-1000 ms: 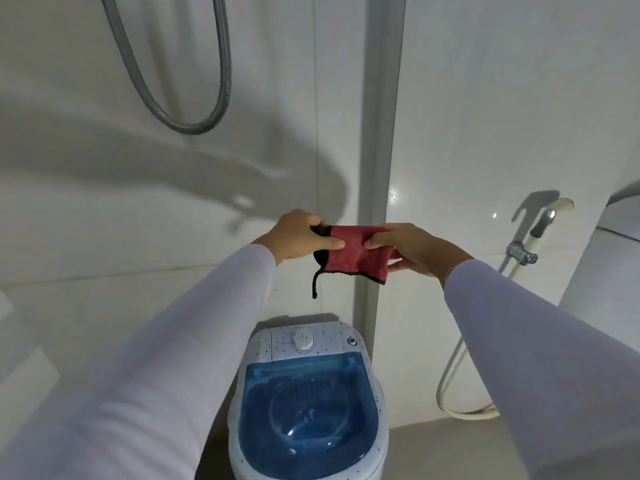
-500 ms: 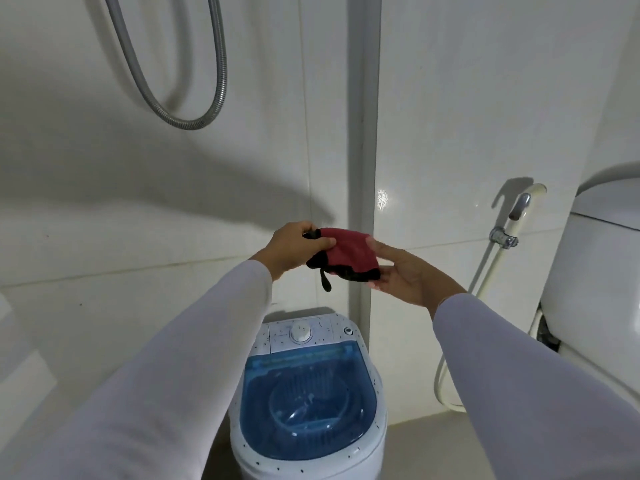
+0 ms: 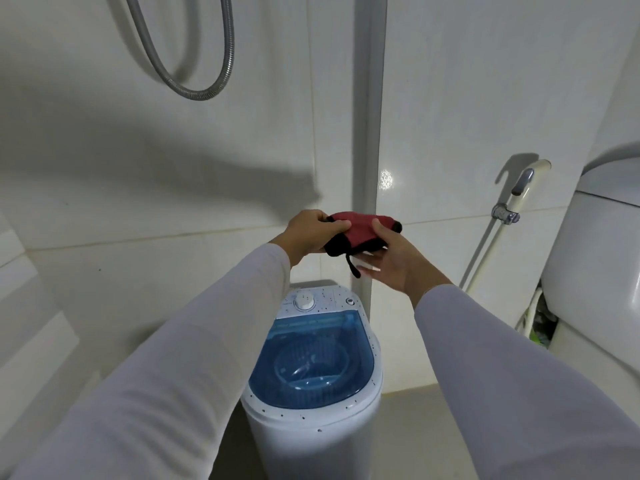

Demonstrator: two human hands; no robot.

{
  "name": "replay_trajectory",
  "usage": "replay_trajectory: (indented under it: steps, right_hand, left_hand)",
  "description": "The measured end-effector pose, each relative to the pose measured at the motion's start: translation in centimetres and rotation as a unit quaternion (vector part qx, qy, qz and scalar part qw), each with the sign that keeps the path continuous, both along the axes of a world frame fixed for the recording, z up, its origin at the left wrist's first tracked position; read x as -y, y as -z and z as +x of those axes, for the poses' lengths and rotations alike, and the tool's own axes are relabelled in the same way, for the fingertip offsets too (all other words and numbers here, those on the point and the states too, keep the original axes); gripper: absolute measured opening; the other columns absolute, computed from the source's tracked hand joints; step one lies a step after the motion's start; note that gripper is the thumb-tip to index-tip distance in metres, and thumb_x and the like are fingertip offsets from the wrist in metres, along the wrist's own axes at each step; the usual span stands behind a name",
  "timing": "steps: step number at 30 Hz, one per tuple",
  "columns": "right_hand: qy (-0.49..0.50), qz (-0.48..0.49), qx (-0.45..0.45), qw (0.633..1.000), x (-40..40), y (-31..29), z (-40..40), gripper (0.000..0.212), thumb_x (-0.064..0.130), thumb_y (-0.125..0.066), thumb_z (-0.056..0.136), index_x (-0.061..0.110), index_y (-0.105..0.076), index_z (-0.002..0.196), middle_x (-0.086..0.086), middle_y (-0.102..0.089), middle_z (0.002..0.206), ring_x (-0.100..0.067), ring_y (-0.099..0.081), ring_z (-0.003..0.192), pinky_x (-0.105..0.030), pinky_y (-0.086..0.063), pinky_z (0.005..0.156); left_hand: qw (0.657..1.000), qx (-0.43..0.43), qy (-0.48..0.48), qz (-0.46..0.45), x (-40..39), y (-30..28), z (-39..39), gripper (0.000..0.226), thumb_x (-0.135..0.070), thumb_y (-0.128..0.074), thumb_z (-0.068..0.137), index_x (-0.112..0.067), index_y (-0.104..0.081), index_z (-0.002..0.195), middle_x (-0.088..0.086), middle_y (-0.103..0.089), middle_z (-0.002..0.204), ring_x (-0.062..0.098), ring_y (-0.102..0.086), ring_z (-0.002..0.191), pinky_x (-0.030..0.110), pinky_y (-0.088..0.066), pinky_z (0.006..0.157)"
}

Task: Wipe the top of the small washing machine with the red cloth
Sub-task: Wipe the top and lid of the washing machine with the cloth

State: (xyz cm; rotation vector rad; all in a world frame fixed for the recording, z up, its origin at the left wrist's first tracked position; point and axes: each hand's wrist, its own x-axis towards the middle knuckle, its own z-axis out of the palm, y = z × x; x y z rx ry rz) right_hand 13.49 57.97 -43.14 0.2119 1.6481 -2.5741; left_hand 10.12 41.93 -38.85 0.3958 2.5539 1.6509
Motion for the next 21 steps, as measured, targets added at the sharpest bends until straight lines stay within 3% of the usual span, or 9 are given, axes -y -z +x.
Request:
replay_trajectory:
  steps: [2,8,12,15,16,19,21]
  right_hand:
    - [0.03,-0.004,-0.003,1.0,-0.4,-0.1,0.2,0.026,0.036,-0.058,0.089,0.015,-0.054,0.104,-0.011,-0.062,0.111,-0.025,-0.061,0.097,-0.042,-0.049,0.081]
    - [0.057,-0.068,0.016,0.996,-0.8,0.5,0.1,0.031,0.031,-0.058,0.09,0.01,-0.052,0.112,-0.011,-0.064,0.102,-0.027,-0.063,0.09,-0.042,-0.054,0.067]
    - [0.045,-0.003,0.05,0.998,-1.3,2.5,-0.8,0.04,0.015,-0.066,0.084,0.005,-0.052,0.121,-0.011,-0.065,0.099,-0.025,-0.065,0.085,-0.037,-0.056,0.06]
    - [0.071,0.095,0.068,0.991,-1.7,4.3,-2.1,0.055,0.004,-0.068,0.08,0.005,-0.044,0.129,-0.014,-0.061,0.113,-0.029,-0.064,0.092,-0.044,-0.056,0.07]
    - [0.075,0.154,0.072,0.982,-1.8,4.9,-2.5,0.059,0.004,-0.069,0.078,0.007,-0.041,0.13,-0.015,-0.059,0.12,-0.032,-0.063,0.098,-0.047,-0.056,0.077]
    - [0.049,0.391,0.072,0.916,-2.1,6.4,-3.8,0.059,0.01,-0.068,0.078,0.008,-0.041,0.13,-0.013,-0.055,0.126,-0.032,-0.057,0.109,-0.044,-0.051,0.091]
    - [0.031,0.497,0.066,0.865,-2.1,6.9,-4.4,0.054,0.013,-0.063,0.082,0.01,-0.04,0.131,-0.014,-0.054,0.126,-0.03,-0.054,0.107,-0.036,-0.047,0.085]
  left_hand:
    - [0.999,0.011,0.003,-0.03,-0.1,0.7,0.6,0.025,-0.037,-0.071,0.083,-0.015,-0.058,0.083,0.009,-0.068,0.101,0.022,-0.068,0.09,0.034,-0.057,0.088]
    - [0.991,0.018,0.022,-0.13,0.6,3.4,1.0,0.031,-0.048,-0.067,0.083,-0.018,-0.062,0.088,0.003,-0.07,0.108,0.021,-0.064,0.104,0.038,-0.052,0.095]
    - [0.968,-0.011,0.014,-0.25,2.0,5.7,0.4,0.033,-0.046,-0.061,0.086,-0.017,-0.063,0.101,-0.003,-0.063,0.101,0.015,-0.056,0.098,0.029,-0.044,0.084]
    - [0.944,-0.016,0.035,-0.327,3.3,7.4,-0.9,0.024,-0.039,-0.062,0.085,-0.019,-0.055,0.075,-0.003,-0.048,0.073,0.016,-0.047,0.076,0.026,-0.034,0.068]
    - [0.94,-0.007,0.029,-0.341,3.6,8.0,-1.6,0.022,-0.038,-0.063,0.085,-0.02,-0.053,0.076,-0.004,-0.047,0.073,0.016,-0.047,0.076,0.027,-0.035,0.068]
    - [0.926,-0.006,0.013,-0.376,4.2,9.7,-3.3,0.036,-0.041,-0.065,0.084,-0.014,-0.059,0.107,0.003,-0.06,0.104,0.023,-0.055,0.107,0.037,-0.044,0.092]
    - [0.921,-0.008,0.006,-0.388,4.2,10.8,-4.3,0.044,-0.039,-0.065,0.085,-0.009,-0.056,0.117,0.01,-0.061,0.118,0.028,-0.053,0.117,0.037,-0.044,0.094]
